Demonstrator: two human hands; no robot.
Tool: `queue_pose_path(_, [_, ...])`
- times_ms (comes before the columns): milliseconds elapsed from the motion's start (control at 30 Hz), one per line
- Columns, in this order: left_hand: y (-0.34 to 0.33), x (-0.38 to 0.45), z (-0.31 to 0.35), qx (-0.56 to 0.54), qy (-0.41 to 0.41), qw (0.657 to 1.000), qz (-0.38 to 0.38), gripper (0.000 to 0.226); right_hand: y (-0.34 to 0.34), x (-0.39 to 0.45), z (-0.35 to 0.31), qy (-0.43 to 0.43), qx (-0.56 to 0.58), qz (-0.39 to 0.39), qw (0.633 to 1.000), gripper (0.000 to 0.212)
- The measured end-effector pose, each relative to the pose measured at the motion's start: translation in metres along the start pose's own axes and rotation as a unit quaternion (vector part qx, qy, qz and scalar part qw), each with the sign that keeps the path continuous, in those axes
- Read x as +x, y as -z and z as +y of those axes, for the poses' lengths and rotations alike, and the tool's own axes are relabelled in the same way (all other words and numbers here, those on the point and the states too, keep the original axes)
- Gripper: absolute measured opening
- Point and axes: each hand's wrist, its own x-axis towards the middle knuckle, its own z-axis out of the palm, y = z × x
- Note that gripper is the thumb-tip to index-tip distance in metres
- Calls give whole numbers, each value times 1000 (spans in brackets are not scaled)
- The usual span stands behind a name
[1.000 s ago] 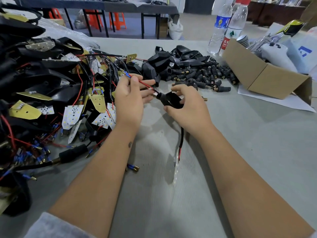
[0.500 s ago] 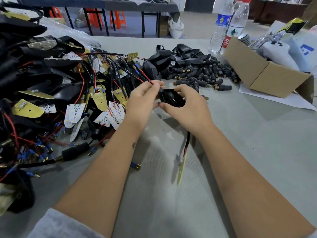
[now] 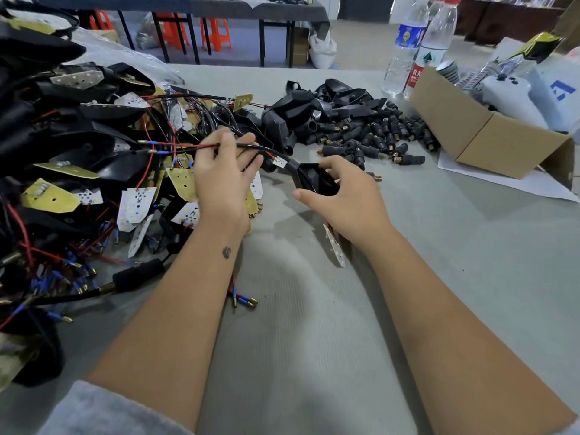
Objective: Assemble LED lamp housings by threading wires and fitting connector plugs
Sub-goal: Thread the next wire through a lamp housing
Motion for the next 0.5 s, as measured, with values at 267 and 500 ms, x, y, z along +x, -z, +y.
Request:
queue_pose_path(267, [-2, -11, -13, 189, 39, 967, -164, 14, -3, 1, -1, 48, 35, -13, 998, 48])
queue_pose_path(500, [-6, -14, -8, 108, -48, 986, -120, 14, -2, 0, -3, 8, 192, -19, 981, 19])
